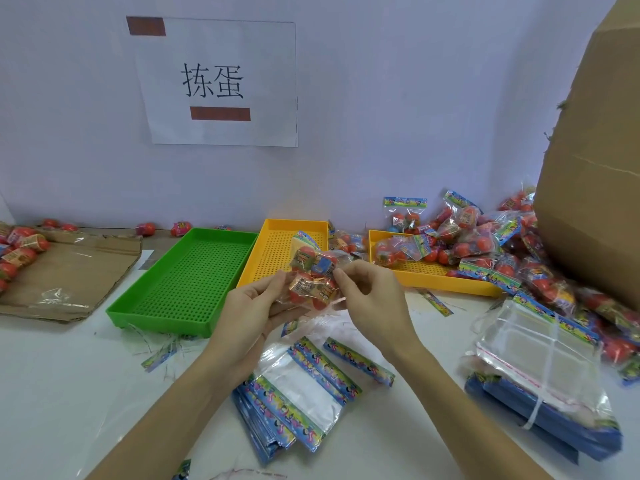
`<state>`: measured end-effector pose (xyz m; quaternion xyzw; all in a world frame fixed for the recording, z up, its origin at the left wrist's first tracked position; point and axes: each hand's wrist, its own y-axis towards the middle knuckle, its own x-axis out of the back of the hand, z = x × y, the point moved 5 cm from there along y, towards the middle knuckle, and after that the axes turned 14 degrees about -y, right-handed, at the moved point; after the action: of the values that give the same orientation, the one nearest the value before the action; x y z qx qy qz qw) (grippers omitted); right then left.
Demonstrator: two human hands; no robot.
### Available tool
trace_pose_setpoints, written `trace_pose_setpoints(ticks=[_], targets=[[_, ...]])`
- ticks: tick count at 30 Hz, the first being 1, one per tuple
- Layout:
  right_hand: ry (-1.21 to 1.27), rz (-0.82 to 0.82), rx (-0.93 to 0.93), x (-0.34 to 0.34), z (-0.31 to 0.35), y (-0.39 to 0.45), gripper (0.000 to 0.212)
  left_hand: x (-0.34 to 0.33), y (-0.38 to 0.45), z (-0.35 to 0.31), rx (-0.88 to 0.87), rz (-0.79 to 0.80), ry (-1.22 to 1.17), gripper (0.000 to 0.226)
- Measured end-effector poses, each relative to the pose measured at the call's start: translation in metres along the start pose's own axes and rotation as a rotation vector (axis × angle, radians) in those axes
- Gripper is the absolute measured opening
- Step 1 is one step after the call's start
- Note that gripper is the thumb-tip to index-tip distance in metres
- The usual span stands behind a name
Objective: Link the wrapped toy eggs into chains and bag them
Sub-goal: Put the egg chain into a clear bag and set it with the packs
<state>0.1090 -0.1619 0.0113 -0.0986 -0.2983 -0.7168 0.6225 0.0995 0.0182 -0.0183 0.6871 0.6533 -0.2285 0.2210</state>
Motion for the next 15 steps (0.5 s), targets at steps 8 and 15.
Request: trace_pose_setpoints(ticks=[8, 15], targets=[[0.224, -0.170, -0.119, 0.055, -0.021, 0.019, 0.017, -0.006, -0.002, -0.015, -0.280, 0.098, 0.669, 0.037], [0.619, -0.423, -0.413, 0.090, -0.056, 0.031, 0.063, -0.017, -0.017, 0.009, -0.108, 0.719, 1.105, 0.052]])
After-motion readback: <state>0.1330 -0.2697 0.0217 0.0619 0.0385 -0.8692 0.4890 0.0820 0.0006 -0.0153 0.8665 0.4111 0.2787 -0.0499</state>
